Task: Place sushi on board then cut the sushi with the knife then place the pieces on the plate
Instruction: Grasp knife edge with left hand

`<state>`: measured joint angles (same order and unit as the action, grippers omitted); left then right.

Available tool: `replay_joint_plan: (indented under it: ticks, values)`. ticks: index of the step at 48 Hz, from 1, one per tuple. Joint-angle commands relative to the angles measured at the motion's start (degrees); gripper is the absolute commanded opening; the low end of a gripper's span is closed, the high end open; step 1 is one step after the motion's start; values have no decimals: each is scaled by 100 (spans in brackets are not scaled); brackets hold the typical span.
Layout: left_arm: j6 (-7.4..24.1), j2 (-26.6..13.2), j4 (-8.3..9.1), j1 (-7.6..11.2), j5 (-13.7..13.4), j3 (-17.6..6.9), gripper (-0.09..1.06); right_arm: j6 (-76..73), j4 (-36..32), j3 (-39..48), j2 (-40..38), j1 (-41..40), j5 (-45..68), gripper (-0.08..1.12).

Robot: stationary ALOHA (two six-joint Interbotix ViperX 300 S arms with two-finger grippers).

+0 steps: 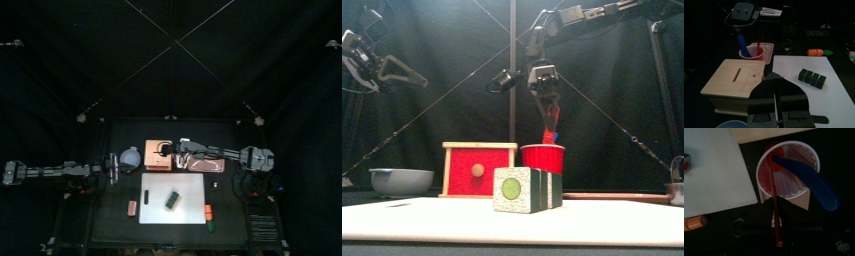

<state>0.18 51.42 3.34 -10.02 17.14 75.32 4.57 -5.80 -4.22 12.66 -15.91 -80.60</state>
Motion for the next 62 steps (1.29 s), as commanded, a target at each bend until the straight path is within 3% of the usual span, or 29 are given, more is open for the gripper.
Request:
replay_joint_plan:
  ticks: [1,43,62]
  values:
    - [9,-18,-9,-18,26,-70,-2,9,53,-149,-141,-26,-44,46]
    - [0,-18,-9,-26,-79,-79,-2,9,35,-844,-272,-158,-527,41]
    - [-9,-9,-9,-70,-79,-97,-2,-18,70,-1072,-729,-220,-721,40]
